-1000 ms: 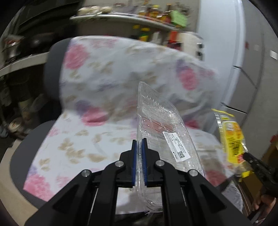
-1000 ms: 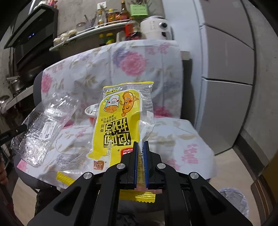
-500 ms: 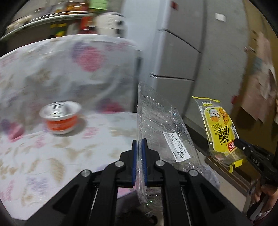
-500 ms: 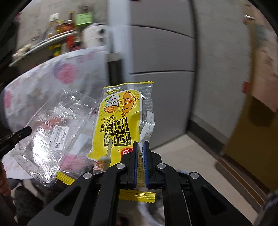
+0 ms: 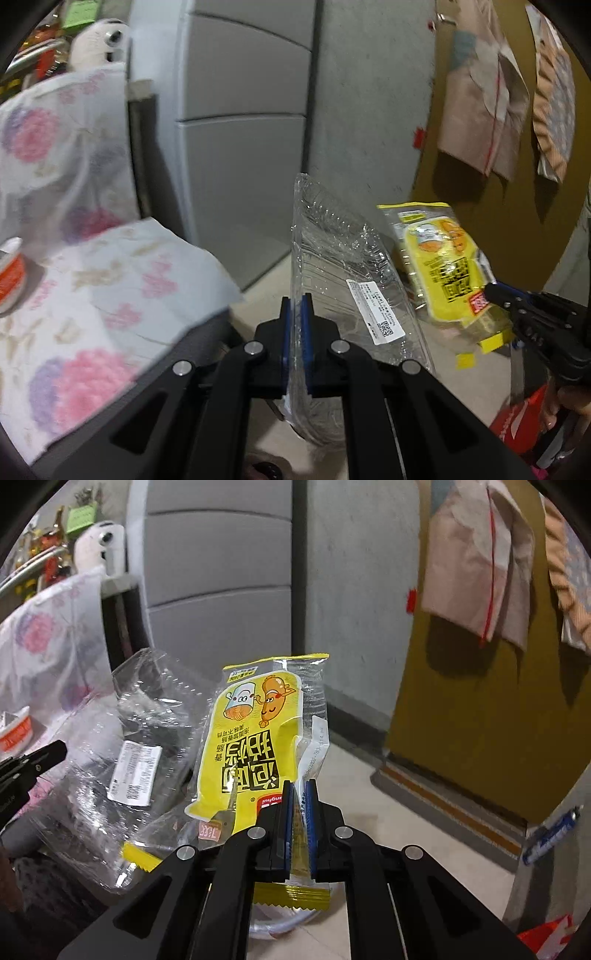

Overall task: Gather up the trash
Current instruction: 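Carry the tray and snack bag to the bin and open both grippers, then move both tools back over the chair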

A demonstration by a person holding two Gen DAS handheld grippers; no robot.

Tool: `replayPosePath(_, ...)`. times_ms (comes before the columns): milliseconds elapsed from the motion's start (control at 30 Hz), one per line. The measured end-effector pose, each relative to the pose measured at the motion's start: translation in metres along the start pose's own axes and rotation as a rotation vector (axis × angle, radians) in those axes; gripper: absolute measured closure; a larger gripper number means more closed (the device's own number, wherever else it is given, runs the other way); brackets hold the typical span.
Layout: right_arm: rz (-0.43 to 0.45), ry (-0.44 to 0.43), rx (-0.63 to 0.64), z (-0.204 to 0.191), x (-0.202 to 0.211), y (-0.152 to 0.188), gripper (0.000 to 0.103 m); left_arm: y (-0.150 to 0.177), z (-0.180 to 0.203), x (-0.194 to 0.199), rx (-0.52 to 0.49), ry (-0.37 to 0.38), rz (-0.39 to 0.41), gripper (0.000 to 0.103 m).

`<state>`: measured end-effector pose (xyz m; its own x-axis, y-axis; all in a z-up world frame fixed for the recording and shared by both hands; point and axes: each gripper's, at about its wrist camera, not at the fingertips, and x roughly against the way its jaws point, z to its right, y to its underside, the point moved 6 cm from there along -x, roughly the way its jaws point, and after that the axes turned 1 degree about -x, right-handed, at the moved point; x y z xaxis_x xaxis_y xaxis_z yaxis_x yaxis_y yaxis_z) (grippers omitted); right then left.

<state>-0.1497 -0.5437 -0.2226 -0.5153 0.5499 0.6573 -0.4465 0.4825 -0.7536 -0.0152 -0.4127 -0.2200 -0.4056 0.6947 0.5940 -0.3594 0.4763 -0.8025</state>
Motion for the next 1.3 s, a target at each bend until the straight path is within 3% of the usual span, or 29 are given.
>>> replayPosePath(300,-0.226,0.000,-0.015,0.000,-0.060,0.043,0.094,0.008,0.002,-0.038,0.013,0.013,-0.090,0.098)
replayPosePath(400,-0.271,-0.030,-0.005,-0.006,-0.075,0.048,0.084,0.008,0.005,-0.051,0.012,0.020,-0.122,0.096)
replayPosePath(467,-0.278,-0.029,-0.024,-0.005,-0.079,0.049,0.068,0.009,0.007,-0.059,0.022,0.041,-0.146,0.077)
replayPosePath(500,-0.278,-0.026,-0.033,-0.003,-0.079,0.049,0.058,0.009,0.006,-0.060,0.023,0.035,-0.143,0.059)
replayPosePath(533,-0.276,-0.029,-0.039,-0.003,-0.078,0.048,0.055,0.009,0.005,-0.059,0.025,0.034,-0.133,0.051)
replayPosePath(567,-0.275,-0.028,-0.040,-0.002,-0.077,0.047,0.055,0.009,0.004,-0.058,0.026,0.039,-0.130,0.051)
replayPosePath(767,-0.208,-0.029,-0.075,0.000,-0.057,0.021,0.055,0.002,-0.015,-0.040,0.049,0.013,-0.097,0.051)
replayPosePath(967,-0.011,-0.063,-0.076,-0.013,-0.002,-0.027,0.055,-0.006,-0.047,0.001,0.053,-0.084,-0.044,0.051)
replayPosePath(1100,0.102,-0.136,-0.025,-0.048,0.036,-0.053,0.055,-0.009,-0.077,0.034,0.089,-0.144,-0.010,0.051)
replayPosePath(1300,0.205,-0.317,0.106,-0.124,0.077,-0.065,0.055,0.004,-0.129,0.092,0.143,-0.263,0.036,0.050)
